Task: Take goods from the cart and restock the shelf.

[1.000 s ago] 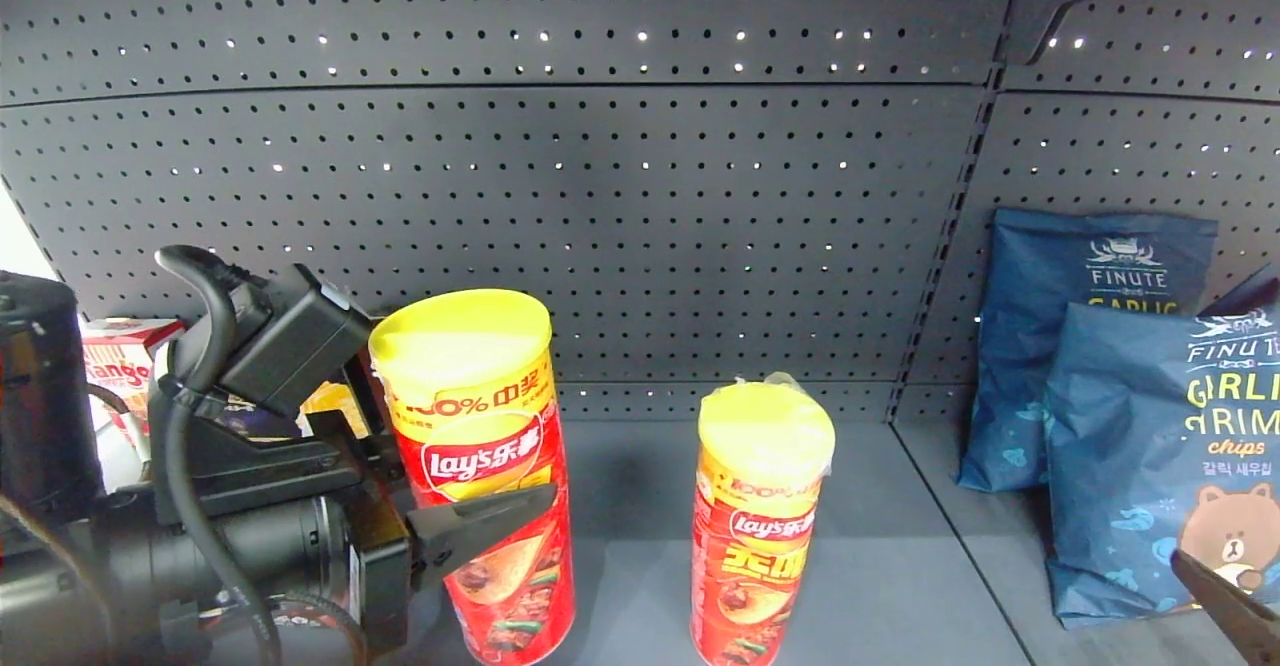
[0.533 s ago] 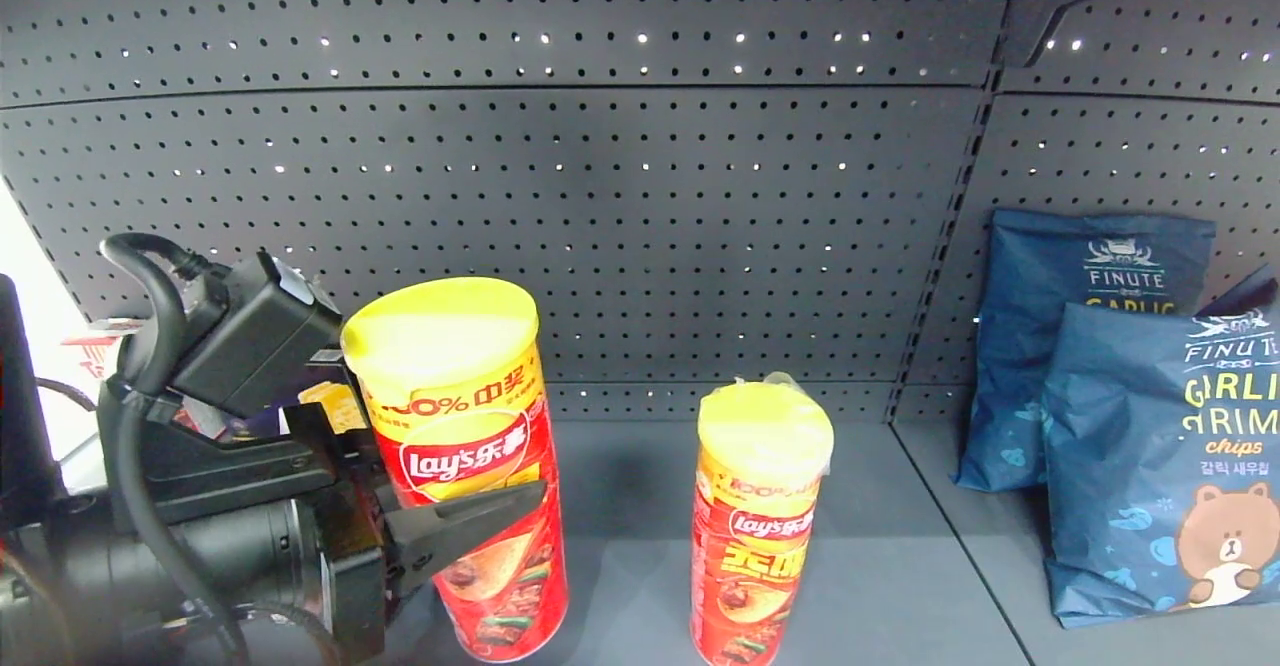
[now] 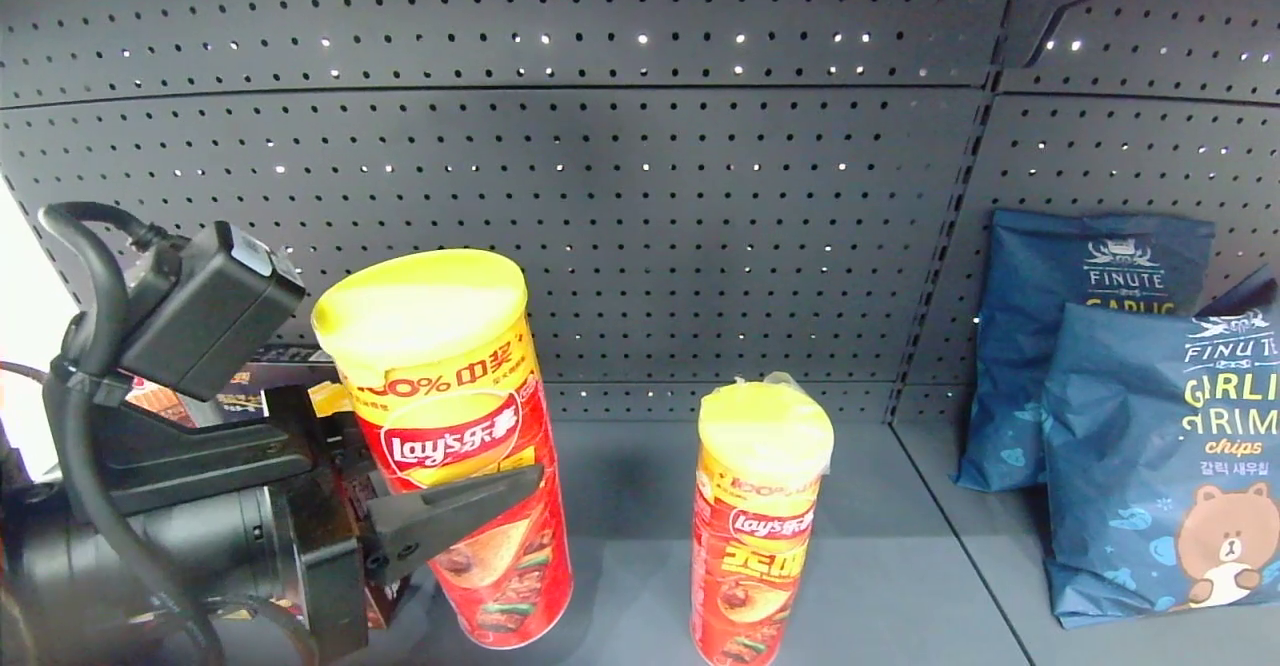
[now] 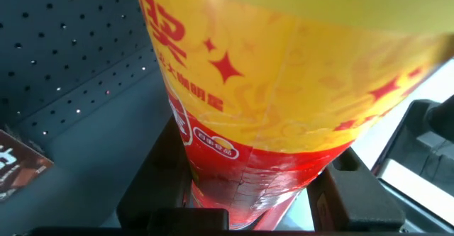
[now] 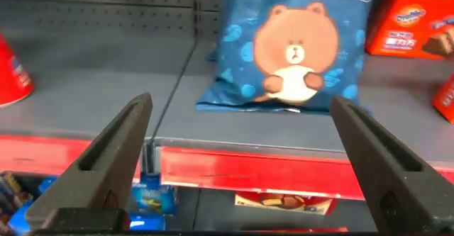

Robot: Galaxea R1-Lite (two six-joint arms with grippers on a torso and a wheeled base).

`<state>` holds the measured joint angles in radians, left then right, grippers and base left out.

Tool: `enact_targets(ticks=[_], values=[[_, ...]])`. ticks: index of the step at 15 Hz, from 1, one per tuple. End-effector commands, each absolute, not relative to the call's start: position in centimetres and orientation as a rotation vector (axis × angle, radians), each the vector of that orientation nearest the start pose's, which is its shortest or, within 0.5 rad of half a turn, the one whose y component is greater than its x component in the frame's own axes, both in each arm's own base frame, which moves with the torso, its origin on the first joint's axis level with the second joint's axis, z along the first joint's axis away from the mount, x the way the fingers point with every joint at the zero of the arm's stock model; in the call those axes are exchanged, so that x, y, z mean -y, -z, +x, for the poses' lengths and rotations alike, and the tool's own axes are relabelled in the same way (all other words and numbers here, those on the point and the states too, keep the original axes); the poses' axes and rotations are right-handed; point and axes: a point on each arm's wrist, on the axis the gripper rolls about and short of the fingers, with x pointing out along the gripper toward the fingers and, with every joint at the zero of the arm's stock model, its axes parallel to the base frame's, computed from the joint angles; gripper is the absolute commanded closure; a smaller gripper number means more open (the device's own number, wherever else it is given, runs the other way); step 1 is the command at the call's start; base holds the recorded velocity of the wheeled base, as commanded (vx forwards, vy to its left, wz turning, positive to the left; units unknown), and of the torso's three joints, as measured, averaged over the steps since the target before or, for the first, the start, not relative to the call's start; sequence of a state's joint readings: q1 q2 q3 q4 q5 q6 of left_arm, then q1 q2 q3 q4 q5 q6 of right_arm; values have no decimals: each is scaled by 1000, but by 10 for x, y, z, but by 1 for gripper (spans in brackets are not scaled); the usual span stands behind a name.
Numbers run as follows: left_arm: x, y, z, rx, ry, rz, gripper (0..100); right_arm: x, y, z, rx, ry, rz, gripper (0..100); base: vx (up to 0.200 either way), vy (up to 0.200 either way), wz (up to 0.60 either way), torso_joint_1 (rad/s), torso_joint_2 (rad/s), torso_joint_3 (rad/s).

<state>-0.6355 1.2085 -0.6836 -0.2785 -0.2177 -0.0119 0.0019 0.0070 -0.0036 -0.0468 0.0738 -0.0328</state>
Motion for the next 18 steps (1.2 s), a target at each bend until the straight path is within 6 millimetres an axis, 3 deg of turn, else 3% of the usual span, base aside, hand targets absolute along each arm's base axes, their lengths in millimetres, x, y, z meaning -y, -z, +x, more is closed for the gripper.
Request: enact_targets(ticks=[1,4,10,14,18], values=[[114,-233,145,-261,854,42,100,-2,-81,-23,46,-74,-37,0,0,0,0,0,0,0],[118,-234,153,-266,871,37,100,0,-75,-23,-9,6,6,0,0,0,0,0,0,0],[129,-233,178,-295,843,39,100,0,-75,-23,-9,6,6,0,0,0,0,0,0,0],[146,-236,207,-308,832,40,100,0,-75,-23,-9,6,6,0,0,0,0,0,0,0],[161,-233,262,-288,777,29,100,0,-75,-23,-9,5,6,0,0,0,0,0,0,0]])
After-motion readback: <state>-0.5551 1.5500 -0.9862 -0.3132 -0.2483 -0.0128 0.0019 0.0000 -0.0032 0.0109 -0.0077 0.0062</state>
